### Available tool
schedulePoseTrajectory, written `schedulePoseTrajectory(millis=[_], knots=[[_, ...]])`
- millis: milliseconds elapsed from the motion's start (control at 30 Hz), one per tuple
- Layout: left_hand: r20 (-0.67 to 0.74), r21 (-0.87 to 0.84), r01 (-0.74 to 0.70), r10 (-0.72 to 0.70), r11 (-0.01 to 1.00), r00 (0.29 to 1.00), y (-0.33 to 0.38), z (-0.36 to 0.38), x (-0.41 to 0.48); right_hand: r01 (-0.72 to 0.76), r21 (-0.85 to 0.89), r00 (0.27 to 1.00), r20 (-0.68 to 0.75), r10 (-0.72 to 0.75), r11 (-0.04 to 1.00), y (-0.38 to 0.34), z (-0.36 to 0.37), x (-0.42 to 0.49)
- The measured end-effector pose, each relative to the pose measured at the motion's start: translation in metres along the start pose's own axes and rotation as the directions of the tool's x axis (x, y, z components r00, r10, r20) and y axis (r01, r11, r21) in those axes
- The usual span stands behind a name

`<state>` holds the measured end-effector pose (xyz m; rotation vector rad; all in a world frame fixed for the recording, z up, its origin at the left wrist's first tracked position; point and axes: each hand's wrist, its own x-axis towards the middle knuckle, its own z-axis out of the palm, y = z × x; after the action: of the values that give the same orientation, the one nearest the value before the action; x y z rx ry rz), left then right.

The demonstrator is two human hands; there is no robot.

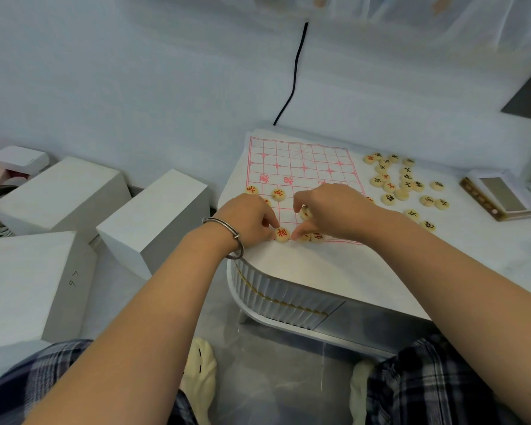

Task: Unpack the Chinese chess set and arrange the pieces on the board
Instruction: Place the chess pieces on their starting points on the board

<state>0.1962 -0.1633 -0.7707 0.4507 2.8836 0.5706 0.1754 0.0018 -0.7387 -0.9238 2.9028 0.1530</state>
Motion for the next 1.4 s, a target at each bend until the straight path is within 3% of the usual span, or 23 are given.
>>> schedulePoseTrajectory(millis=[100,200,267,400,500,733,833,967,1033,1200,1400], knots=[[-0.039,-0.1,0.011,-0.015,0.995,0.999,0.002,0.0,0.001,-0.048,0.048,0.999,0.01,0.047,0.998,-0.001,0.002,-0.002],[-0.132,-0.329,0.032,-0.08,0.944,0.988,0.006,-0.001,0.002,-0.073,0.137,0.996,-0.036,0.078,0.988,-0.002,0.008,-0.004],[-0.14,-0.507,0.067,-0.159,0.859,0.977,0.011,-0.003,0.002,-0.083,0.213,0.992,-0.08,0.102,0.974,-0.005,0.01,-0.005],[0.001,-0.728,0.183,-0.265,0.66,0.964,0.021,-0.003,-0.001,-0.079,0.323,0.982,-0.135,0.129,0.943,-0.011,0.01,-0.008],[0.06,-0.802,0.222,-0.295,0.554,0.954,0.023,-0.005,-0.001,-0.085,0.358,0.977,-0.155,0.149,0.93,-0.012,0.011,-0.008],[0.108,-0.832,0.269,-0.335,0.486,0.936,0.021,-0.005,0.0,-0.098,0.342,0.976,-0.149,0.157,0.934,-0.012,0.01,-0.006],[0.088,-0.807,0.274,-0.354,0.522,0.931,0.018,-0.007,0.0,-0.138,0.312,0.975,-0.123,0.183,0.94,-0.011,0.01,-0.006],[0.022,-0.614,0.274,-0.331,0.741,0.943,0.003,-0.017,-0.003,-0.156,0.169,0.972,-0.147,0.181,0.973,-0.007,0.01,-0.003],[0.041,-0.491,0.298,-0.32,0.819,0.946,-0.007,-0.024,-0.006,-0.2,0.193,0.958,-0.167,0.233,0.96,-0.005,0.011,0.0],[0.152,-0.368,0.323,-0.286,0.872,0.946,-0.017,-0.02,-0.009,-0.382,0.435,0.888,-0.071,0.454,0.815,0.001,0.011,0.005],[0.153,-0.356,0.301,-0.262,0.885,0.953,-0.014,-0.01,-0.004,-0.439,0.521,0.889,0.135,0.437,0.732,0.003,0.013,0.006]])
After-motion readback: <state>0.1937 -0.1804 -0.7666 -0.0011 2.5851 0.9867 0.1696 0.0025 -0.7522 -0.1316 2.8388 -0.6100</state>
